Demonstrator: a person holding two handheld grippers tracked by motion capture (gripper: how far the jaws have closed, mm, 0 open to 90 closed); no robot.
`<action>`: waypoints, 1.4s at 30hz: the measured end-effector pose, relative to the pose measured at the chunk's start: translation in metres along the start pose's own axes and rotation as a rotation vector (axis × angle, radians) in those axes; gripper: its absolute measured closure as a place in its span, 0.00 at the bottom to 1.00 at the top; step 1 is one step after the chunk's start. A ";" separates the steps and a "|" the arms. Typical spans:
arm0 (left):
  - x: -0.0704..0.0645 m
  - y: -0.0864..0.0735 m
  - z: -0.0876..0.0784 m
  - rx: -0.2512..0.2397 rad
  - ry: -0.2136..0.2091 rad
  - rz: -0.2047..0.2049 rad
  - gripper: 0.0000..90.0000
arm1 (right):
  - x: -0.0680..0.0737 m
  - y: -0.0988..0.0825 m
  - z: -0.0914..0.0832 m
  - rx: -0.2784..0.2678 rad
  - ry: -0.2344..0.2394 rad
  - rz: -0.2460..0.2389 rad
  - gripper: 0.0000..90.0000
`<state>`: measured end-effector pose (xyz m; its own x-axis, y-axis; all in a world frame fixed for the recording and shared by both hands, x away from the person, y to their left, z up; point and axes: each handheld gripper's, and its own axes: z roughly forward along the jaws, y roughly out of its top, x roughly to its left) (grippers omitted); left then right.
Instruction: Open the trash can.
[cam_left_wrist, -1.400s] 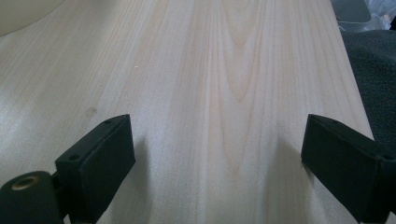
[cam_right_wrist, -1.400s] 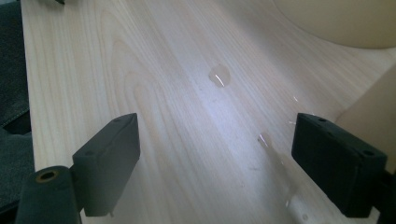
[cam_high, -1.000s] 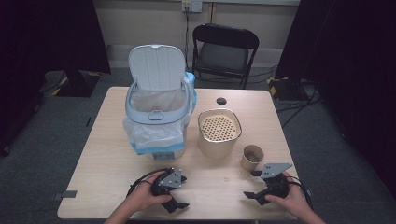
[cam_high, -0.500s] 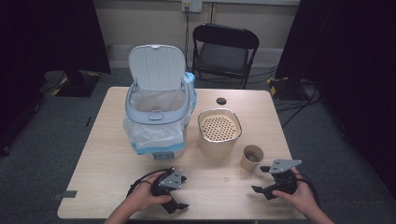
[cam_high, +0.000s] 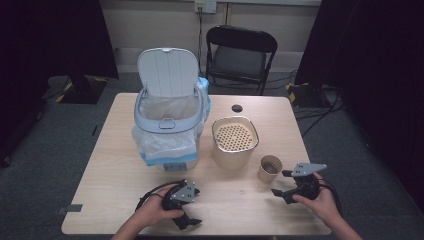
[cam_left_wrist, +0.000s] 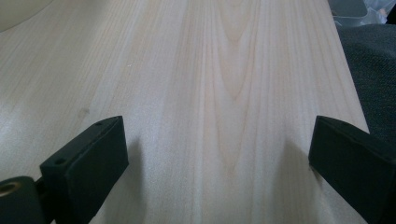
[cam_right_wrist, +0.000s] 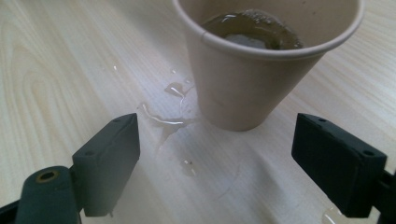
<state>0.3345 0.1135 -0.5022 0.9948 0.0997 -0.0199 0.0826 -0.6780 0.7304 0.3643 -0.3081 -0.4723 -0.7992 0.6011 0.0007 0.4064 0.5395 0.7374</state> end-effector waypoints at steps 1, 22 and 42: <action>0.000 0.000 0.000 0.001 0.000 0.000 0.04 | -0.001 0.000 0.001 0.001 -0.006 0.004 0.17; 0.000 0.001 0.000 0.012 -0.008 0.007 0.02 | -0.015 0.011 0.027 -0.097 -0.013 0.042 0.19; 0.000 0.001 0.000 0.018 -0.010 0.009 0.01 | -0.017 0.010 0.039 -0.239 0.029 0.091 0.22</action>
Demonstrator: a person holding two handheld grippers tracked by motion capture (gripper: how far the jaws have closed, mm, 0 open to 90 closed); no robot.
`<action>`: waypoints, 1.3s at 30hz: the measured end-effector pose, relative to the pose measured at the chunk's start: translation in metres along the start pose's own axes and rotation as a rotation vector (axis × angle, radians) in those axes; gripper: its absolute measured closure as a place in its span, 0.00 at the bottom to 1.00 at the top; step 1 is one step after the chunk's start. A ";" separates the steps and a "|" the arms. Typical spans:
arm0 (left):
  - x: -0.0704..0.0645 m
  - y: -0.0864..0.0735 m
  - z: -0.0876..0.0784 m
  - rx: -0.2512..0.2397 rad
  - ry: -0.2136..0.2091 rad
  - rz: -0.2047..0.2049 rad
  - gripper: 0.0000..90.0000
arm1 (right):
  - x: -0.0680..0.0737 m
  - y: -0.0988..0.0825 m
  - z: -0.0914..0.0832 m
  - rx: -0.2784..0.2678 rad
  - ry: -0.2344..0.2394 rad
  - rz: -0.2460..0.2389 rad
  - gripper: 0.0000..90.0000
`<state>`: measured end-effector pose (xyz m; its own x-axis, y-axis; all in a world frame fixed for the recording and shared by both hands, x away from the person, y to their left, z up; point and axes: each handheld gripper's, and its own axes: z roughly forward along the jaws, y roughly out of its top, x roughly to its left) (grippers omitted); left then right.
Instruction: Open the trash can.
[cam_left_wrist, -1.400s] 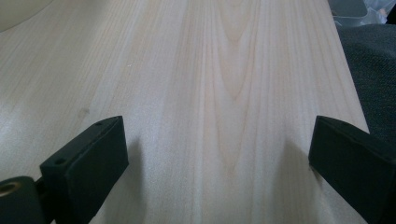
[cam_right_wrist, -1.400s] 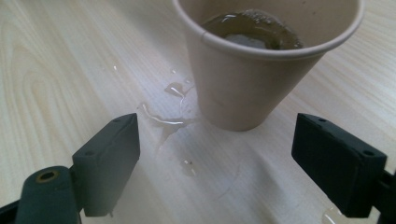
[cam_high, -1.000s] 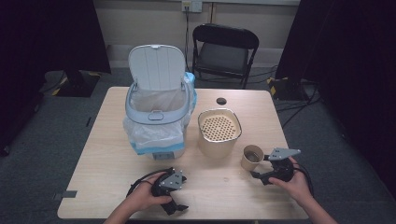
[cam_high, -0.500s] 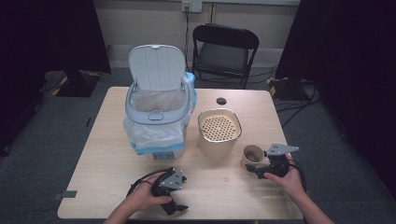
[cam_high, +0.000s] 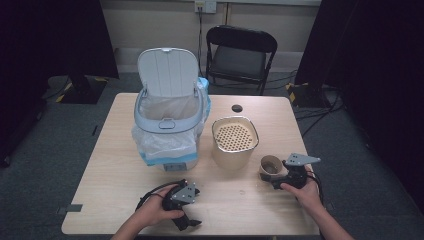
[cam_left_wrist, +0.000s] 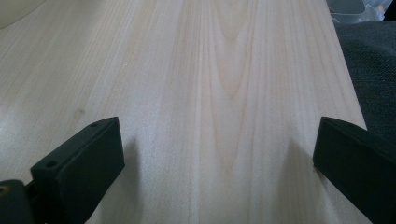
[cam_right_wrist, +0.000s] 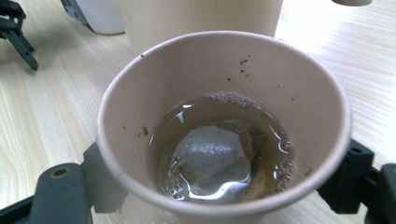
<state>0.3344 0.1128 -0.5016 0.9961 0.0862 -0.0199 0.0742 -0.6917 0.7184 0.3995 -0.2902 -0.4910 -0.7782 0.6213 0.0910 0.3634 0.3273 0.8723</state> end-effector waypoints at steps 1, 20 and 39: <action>0.000 0.000 0.000 -0.002 -0.003 -0.001 0.01 | 0.000 -0.001 0.000 -0.006 0.002 0.004 0.22; 0.002 0.000 -0.001 0.022 -0.006 0.033 0.00 | 0.001 -0.004 -0.002 -0.043 -0.010 0.005 0.29; 0.002 0.000 0.000 0.020 -0.003 0.032 0.00 | -0.018 0.026 -0.015 0.006 -0.051 -0.019 0.30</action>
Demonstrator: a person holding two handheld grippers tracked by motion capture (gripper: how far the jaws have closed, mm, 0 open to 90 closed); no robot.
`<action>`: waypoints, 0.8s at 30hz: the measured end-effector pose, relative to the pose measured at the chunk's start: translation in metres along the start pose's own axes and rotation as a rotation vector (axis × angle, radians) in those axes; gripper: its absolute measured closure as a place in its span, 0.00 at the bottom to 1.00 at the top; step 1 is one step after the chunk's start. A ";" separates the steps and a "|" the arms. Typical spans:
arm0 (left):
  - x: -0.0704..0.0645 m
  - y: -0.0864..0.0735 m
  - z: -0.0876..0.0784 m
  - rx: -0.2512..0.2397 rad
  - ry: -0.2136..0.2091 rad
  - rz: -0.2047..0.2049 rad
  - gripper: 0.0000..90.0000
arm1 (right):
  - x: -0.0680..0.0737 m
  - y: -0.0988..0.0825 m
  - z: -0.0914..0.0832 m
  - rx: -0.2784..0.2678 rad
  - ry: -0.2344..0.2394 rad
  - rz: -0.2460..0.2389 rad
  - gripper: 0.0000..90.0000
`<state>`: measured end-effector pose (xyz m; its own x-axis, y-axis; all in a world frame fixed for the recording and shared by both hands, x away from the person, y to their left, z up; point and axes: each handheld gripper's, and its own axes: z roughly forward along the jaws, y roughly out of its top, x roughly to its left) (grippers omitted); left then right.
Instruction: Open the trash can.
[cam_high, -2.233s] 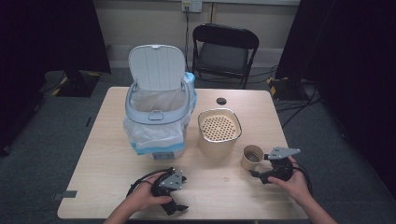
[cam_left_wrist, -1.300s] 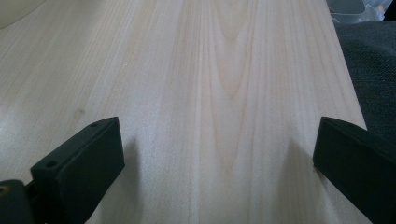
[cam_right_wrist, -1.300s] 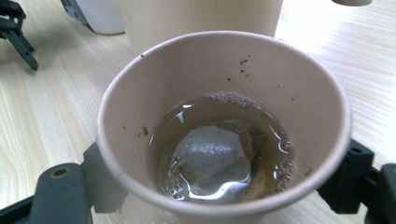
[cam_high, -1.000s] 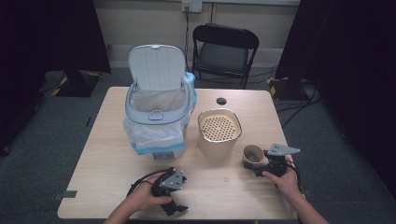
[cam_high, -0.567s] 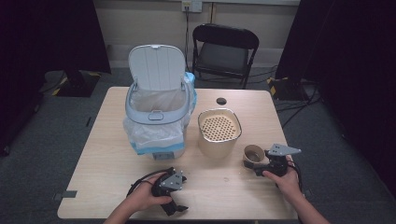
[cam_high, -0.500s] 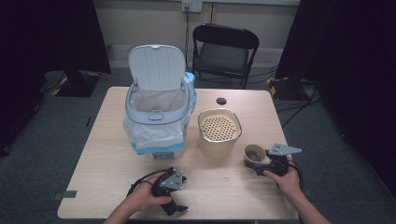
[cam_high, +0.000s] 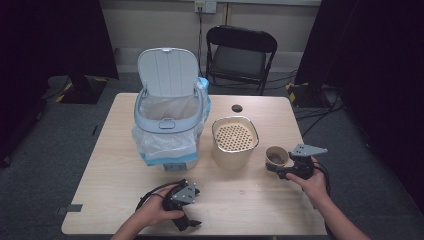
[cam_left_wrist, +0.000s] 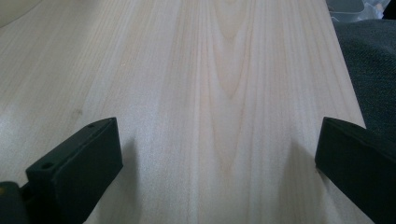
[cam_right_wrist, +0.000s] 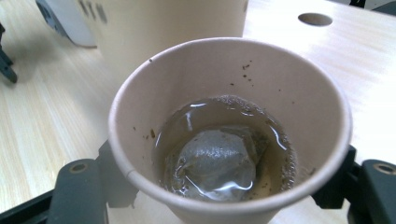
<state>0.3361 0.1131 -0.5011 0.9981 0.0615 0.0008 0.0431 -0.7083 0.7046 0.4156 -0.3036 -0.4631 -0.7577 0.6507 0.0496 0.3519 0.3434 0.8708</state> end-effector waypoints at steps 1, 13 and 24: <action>0.000 0.000 0.000 0.002 -0.003 0.000 0.00 | -0.005 0.007 -0.001 -0.005 -0.006 0.002 0.30; 0.000 0.000 0.000 -0.001 0.000 0.000 0.00 | -0.024 0.043 0.005 0.010 -0.008 -0.037 0.30; 0.000 0.000 0.000 0.000 -0.001 0.000 0.00 | -0.037 0.071 0.011 0.023 0.004 -0.061 0.30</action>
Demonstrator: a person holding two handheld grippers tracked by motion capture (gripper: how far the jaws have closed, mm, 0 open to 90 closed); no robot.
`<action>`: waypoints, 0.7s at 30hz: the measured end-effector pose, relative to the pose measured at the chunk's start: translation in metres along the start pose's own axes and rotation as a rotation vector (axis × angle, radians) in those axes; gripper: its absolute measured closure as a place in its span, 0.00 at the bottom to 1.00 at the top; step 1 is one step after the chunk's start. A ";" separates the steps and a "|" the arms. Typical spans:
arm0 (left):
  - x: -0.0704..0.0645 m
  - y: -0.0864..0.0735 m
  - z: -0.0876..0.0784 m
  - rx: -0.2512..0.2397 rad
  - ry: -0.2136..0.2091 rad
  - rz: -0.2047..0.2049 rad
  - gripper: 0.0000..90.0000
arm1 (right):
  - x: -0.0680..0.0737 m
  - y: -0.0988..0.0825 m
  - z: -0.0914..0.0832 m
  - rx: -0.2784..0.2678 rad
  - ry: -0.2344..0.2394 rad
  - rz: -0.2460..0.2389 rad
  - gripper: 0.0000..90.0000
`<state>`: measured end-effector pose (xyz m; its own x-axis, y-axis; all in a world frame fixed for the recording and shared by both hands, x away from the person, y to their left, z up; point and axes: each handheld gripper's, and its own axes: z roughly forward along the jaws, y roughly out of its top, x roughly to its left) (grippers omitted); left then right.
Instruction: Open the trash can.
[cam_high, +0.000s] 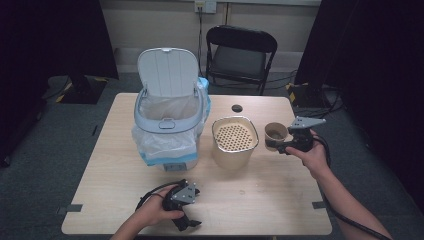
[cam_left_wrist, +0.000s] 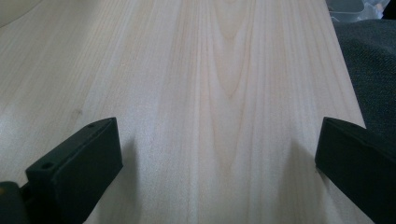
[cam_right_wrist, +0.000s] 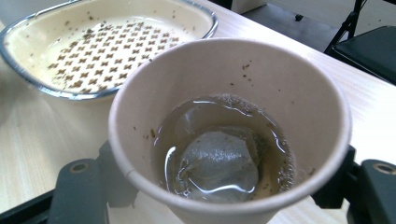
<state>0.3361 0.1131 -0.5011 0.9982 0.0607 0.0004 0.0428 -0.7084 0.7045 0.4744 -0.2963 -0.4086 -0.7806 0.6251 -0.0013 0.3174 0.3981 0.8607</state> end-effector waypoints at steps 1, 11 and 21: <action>0.000 0.000 0.000 0.000 0.000 0.000 0.00 | -0.001 0.002 0.000 0.002 -0.003 -0.002 0.30; 0.000 0.000 0.000 0.000 0.000 0.000 0.00 | -0.015 0.024 0.005 0.002 -0.012 -0.015 0.30; 0.000 0.000 0.000 -0.002 0.002 0.001 0.00 | -0.028 0.047 0.011 -0.004 -0.021 -0.031 0.30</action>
<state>0.3362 0.1130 -0.5011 0.9981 0.0611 0.0025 0.0415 -0.7072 0.7058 0.5168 -0.2874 -0.3739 -0.7784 0.6265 -0.0390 0.2906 0.4147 0.8623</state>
